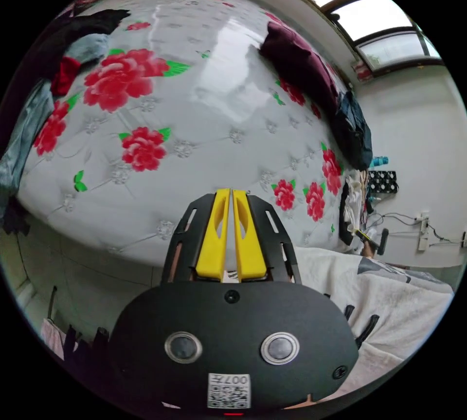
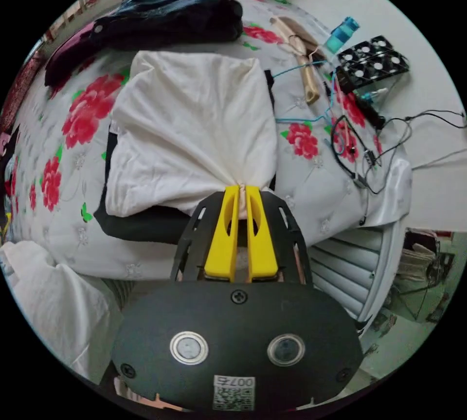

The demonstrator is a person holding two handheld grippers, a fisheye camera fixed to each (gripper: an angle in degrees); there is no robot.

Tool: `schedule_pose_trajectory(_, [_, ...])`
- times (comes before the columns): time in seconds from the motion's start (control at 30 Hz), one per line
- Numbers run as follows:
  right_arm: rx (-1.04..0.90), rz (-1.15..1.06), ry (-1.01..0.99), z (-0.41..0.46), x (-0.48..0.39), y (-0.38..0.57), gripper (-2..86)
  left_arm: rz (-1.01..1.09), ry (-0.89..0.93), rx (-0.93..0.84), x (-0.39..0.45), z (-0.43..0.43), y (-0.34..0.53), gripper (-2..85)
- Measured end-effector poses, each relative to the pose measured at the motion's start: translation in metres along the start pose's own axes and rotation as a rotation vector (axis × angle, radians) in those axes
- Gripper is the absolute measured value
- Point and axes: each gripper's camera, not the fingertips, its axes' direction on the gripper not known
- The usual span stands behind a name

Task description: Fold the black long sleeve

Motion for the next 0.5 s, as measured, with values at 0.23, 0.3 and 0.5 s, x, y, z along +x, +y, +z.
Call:
schedule_pose_trajectory(0.23, [0.347,-0.033,-0.108,-0.077,-0.145,0.046,0.0,-0.253,-0.125,0.228,-0.104,-0.125,-0.007,3.6])
schedule_pose_trajectory(0.3, [0.305,-0.155,-0.182,-0.066,-0.215,0.049,0.0,-0.344,-0.171,0.297,-0.136,-0.162,-0.006,4.7])
schedule_pose_trajectory(0.5, [0.071,-0.507,-0.304,0.003,-0.454,0.068,0.3,-0.55,-0.395,0.472,-0.234,-0.284,0.0,7.6])
